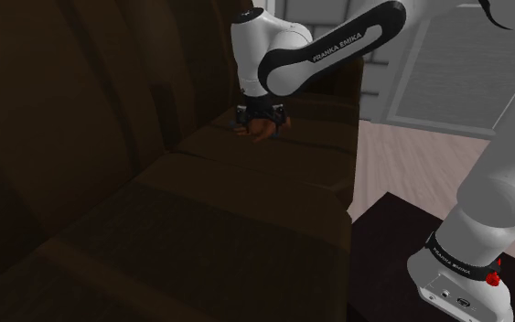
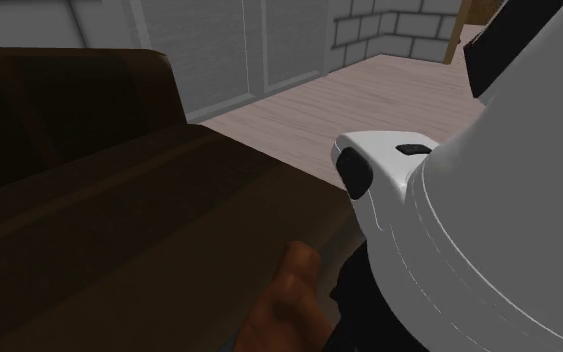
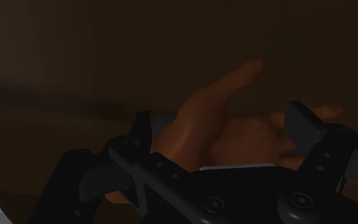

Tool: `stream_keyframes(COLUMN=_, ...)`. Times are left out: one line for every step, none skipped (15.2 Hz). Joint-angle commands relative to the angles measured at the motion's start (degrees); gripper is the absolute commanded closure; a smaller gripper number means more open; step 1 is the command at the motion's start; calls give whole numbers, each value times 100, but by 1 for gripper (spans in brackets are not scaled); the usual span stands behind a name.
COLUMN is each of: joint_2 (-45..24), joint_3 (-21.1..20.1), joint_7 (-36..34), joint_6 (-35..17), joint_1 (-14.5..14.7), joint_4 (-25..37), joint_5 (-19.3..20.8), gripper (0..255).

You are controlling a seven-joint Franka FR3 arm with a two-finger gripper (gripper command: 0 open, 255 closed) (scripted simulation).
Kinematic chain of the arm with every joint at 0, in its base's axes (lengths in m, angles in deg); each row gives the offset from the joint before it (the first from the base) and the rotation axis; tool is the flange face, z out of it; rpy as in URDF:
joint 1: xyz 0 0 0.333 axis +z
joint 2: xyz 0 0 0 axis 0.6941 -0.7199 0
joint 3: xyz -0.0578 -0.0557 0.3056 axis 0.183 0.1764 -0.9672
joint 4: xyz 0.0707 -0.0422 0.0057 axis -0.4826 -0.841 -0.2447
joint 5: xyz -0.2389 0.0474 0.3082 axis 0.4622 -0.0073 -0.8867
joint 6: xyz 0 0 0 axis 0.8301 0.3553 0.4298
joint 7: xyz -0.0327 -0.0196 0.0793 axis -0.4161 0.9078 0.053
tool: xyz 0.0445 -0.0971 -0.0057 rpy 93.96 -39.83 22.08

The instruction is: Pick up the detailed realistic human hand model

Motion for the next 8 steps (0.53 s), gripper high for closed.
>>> stream_keyframes(joint_2=-82, joint_3=3, joint_7=-102, joint_6=-93, joint_1=15, joint_4=-50, joint_5=84, gripper=0)
stream_keyframes(joint_2=-116, joint_3=8, joint_7=-144, joint_6=-151, joint_1=19, joint_4=-90, joint_5=122, gripper=0)
stream_keyframes(joint_2=-153, joint_3=13, joint_7=-187, joint_6=-209, joint_1=23, joint_4=-128, joint_5=162, gripper=0)
stream_keyframes(joint_2=-174, joint_3=17, joint_7=-212, joint_6=-241, joint_1=25, joint_4=-149, joint_5=186, gripper=0)
stream_keyframes(joint_2=-173, joint_3=17, joint_7=-211, joint_6=-241, joint_1=25, joint_4=-150, joint_5=185, gripper=0)
stream_keyframes(joint_2=-166, joint_3=19, joint_7=-203, joint_6=-248, joint_1=20, joint_4=-159, joint_5=181, gripper=255)
stream_keyframes(joint_2=-165, joint_3=17, joint_7=-208, joint_6=-246, joint_1=23, joint_4=-159, joint_5=181, gripper=255)
stream_keyframes(joint_2=-164, joint_3=15, joint_7=-209, joint_6=-243, joint_1=25, joint_4=-158, joint_5=179, gripper=255)
